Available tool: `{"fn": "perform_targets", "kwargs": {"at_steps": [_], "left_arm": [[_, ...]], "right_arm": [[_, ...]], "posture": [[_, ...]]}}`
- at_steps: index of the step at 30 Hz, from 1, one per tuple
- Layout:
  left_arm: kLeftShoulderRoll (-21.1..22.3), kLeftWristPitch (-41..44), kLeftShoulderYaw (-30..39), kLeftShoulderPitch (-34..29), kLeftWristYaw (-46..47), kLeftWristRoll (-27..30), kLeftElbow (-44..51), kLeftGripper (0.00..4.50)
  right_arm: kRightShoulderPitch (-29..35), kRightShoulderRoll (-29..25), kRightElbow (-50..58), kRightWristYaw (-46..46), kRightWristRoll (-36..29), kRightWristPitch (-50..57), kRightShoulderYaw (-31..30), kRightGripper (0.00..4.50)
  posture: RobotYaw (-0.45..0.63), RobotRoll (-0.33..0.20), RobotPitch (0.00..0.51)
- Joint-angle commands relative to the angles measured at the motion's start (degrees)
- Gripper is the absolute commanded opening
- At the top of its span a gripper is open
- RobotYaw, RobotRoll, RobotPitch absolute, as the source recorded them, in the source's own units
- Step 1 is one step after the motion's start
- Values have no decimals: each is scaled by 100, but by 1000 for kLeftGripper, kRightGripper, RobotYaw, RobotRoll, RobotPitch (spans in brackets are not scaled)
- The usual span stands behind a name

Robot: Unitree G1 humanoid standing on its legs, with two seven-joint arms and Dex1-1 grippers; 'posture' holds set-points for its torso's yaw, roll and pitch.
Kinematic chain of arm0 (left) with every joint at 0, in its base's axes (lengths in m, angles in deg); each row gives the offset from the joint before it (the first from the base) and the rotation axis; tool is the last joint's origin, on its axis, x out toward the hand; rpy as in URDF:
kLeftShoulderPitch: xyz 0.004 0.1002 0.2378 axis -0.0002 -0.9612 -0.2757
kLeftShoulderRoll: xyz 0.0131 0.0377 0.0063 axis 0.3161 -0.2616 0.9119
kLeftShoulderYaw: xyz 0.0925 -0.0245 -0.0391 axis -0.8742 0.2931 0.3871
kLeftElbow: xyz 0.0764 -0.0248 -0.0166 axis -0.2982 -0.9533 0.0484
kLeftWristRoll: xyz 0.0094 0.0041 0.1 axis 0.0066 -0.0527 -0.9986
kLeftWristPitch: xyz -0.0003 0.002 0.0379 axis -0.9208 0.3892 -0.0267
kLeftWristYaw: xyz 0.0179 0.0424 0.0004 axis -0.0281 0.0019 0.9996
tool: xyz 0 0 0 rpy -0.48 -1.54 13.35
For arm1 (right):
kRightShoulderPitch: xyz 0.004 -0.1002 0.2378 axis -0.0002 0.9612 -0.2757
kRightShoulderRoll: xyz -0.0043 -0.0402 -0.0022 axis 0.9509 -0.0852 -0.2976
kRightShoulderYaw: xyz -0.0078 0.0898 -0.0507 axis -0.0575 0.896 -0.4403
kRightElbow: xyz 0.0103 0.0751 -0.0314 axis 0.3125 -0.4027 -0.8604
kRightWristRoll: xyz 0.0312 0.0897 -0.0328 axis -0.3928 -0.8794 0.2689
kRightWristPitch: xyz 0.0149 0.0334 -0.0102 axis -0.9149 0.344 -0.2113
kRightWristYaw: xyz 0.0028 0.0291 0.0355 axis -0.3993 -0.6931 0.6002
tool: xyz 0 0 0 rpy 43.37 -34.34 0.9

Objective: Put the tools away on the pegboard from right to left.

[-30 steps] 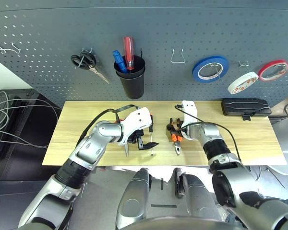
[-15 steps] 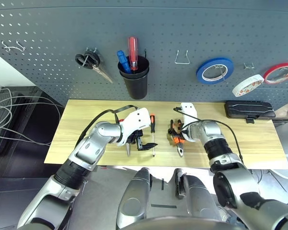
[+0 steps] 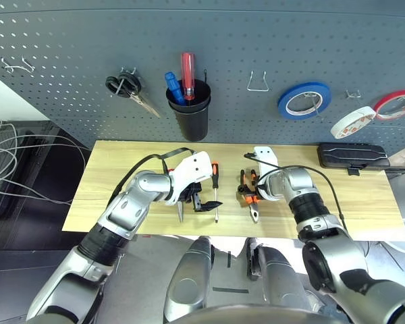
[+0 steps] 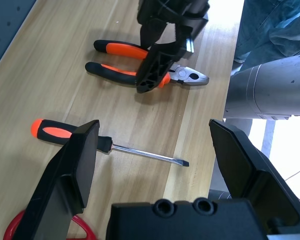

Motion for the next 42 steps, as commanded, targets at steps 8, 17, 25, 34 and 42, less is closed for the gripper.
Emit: {"fn": "perform_targets", "kwargs": {"at_steps": [8, 17, 25, 34, 42], "left_arm": [[3, 21, -16, -77, -26, -1, -58, 4500], [29, 21, 5, -83, -21, -5, -51, 4500], [19, 6, -14, -94, -22, -10, -49, 4500], [34, 24, -13, -147, -13, -10, -5, 4500], [26, 46, 2, -197, 8, 3, 28, 4500]], "right_arm": [[258, -72, 66, 5, 82, 570, -163, 4239], [111, -234, 406, 83, -53, 773, 10, 4339], [-24, 80, 746, -125, -54, 1108, 92, 4339], [121, 14, 686, -95, -6, 921, 11, 4339], [287, -88, 553, -33, 11, 670, -104, 4339]], "posture": [[161, 0, 270], [155, 0, 270], [152, 0, 268], [160, 0, 276], [162, 0, 280]]}}
